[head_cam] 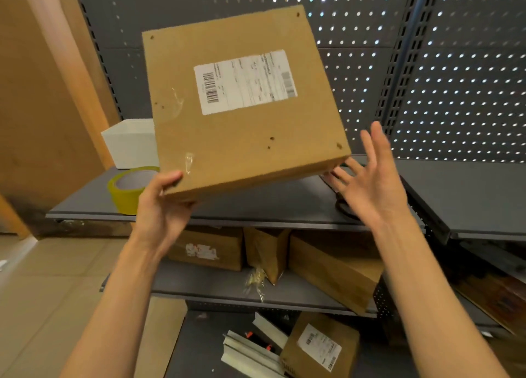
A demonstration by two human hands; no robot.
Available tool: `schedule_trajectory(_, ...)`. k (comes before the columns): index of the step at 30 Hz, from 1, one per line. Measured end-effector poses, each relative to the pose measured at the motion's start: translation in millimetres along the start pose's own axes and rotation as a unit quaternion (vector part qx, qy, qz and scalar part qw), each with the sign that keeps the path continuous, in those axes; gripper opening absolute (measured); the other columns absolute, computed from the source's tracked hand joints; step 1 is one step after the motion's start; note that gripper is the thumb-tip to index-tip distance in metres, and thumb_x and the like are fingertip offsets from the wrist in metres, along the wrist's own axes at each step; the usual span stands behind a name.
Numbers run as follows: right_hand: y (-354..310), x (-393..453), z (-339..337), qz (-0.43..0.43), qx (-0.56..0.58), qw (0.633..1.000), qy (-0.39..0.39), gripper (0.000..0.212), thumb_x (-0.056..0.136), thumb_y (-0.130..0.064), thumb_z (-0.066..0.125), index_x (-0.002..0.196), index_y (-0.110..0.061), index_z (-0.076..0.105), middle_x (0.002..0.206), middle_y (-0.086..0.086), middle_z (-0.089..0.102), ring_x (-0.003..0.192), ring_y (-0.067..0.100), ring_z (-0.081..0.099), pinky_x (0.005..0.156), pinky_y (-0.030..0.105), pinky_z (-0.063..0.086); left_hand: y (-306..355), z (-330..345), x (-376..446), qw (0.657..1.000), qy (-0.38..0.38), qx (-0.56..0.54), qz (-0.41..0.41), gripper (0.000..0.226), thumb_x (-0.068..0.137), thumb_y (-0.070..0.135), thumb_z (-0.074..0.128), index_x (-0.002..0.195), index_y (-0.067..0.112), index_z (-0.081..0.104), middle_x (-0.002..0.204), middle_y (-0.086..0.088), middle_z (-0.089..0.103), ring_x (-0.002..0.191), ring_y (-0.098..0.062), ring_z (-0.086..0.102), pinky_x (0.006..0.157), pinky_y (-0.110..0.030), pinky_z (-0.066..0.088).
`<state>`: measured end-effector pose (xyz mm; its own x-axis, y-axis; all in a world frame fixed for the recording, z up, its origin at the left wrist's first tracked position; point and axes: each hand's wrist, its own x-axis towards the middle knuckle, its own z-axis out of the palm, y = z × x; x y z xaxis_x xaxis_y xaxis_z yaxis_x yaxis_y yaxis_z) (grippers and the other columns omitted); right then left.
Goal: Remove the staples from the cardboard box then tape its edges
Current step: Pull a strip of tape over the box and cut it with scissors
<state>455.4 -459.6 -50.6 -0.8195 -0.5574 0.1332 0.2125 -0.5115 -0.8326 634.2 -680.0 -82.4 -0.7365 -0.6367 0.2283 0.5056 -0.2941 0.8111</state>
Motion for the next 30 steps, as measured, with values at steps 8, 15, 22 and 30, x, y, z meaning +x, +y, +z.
schedule_trajectory(8,26.0,6.9,-1.5,-0.011,-0.16,0.987,-0.01,0.073,0.068,-0.052,0.066,0.134,-0.027,0.049,0.127,-0.006,0.059,0.121,0.014,0.05,0.107,0.035,0.035,1.5,-6.5,11.1,0.999,0.043,0.029,-0.012,0.021,0.088,0.027,0.046,0.102,0.02,0.061,0.095,0.002,0.068,0.097,-0.015,0.057,0.088,-0.028,0.044)
schedule_trajectory(15,42.9,8.1,-2.9,0.042,-0.216,0.974,0.06,0.047,0.085,-0.053,0.054,0.126,-0.031,0.053,0.108,-0.007,0.063,0.097,0.009,0.059,0.067,0.021,0.044,-4.9,-3.0,24.2,0.989,0.096,0.082,-0.075,0.028,0.089,0.032,0.05,0.11,0.018,0.06,0.095,0.001,0.066,0.09,-0.014,0.06,0.075,-0.027,0.049)
schedule_trajectory(22,53.0,18.2,-5.0,0.1,-0.241,0.961,0.088,0.052,0.084,-0.055,0.054,0.127,-0.026,0.05,0.114,-0.003,0.059,0.103,0.015,0.054,0.08,0.025,0.042,-15.3,-11.2,40.8,0.976,0.129,0.139,-0.107,0.026,0.085,0.041,0.054,0.102,0.021,0.06,0.1,-0.002,0.064,0.091,-0.015,0.057,0.077,-0.029,0.045)
schedule_trajectory(30,54.9,37.2,-2.4,0.123,-0.262,0.952,0.096,0.06,0.084,-0.053,0.056,0.133,-0.021,0.046,0.122,0.003,0.059,0.109,0.017,0.055,0.089,0.027,0.044,-19.9,-17.7,61.4,0.965,0.133,0.164,-0.154,0.027,0.082,0.048,0.056,0.096,0.026,0.062,0.091,-0.001,0.067,0.086,-0.014,0.06,0.067,-0.029,0.046)
